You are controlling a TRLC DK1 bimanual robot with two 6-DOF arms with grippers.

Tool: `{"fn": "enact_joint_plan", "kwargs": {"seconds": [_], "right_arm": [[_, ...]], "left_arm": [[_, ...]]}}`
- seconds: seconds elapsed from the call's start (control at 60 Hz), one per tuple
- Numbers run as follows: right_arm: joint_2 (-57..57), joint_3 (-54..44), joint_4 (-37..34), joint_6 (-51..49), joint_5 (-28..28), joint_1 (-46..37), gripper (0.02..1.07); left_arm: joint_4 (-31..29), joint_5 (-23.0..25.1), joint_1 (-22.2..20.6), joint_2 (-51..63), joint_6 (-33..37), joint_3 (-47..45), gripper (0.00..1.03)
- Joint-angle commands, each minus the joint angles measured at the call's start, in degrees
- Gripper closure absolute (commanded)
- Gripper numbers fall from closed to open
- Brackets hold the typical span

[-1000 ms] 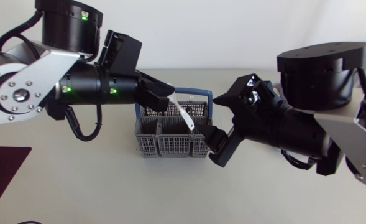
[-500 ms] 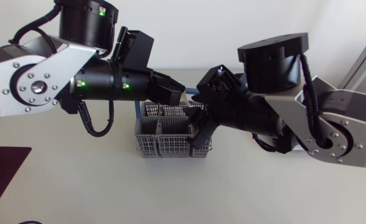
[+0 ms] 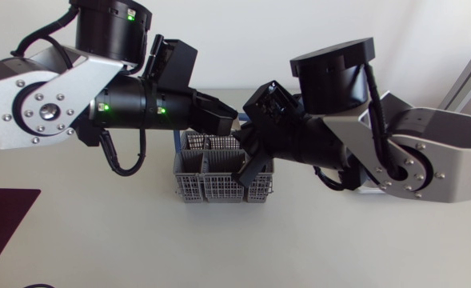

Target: Sort the cutlery from the basket into the organizer compartments.

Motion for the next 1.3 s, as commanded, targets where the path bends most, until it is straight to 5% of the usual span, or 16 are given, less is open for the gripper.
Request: {"fn": "enact_joint_plan", "kwargs": {"seconds": [0.0,0.067,0.167,0.233,0.35,0.617,0.85,1.033,1.283], "right_arm": [[0.61,0.68,-1.42,0.57,-1.34,0.99,1.01],[0.43,0.50,-2.03,0.57,-2.22,0.99,1.01],[-0.62,-0.11,-3.18,0.48,-3.80,0.81,1.01],[-1.50,-0.90,-4.32,0.48,-5.12,0.55,1.01],[-4.05,-2.92,-6.16,0.04,-7.94,-0.86,1.01],[-14.68,-9.34,-13.37,-4.62,-15.76,-10.35,1.02],[-18.73,-10.66,-24.27,-20.00,-31.75,-34.08,1.01],[-13.01,-9.43,-29.19,-34.50,-38.43,-50.08,1.01],[-0.01,-4.68,-30.69,-51.81,-40.45,-64.40,1.01]], "left_arm": [[0.71,0.56,-0.13,0.22,-1.26,0.78,1.00],[0.80,0.56,0.04,-0.13,-1.35,0.87,0.93],[0.97,0.56,0.66,-1.01,-1.43,1.74,0.63],[0.89,0.47,1.54,-2.41,-1.43,3.41,0.34],[0.80,-0.15,3.30,-3.64,-1.43,5.88,0.17],[-2.28,-0.67,12.00,-5.93,0.94,10.27,0.14],[-5.71,-2.08,18.50,-9.53,7.80,7.11,0.14],[-8.43,-3.13,21.58,-11.29,10.87,3.94,0.14],[-10.72,-5.07,22.72,-11.99,15.71,-0.01,0.14]]}}
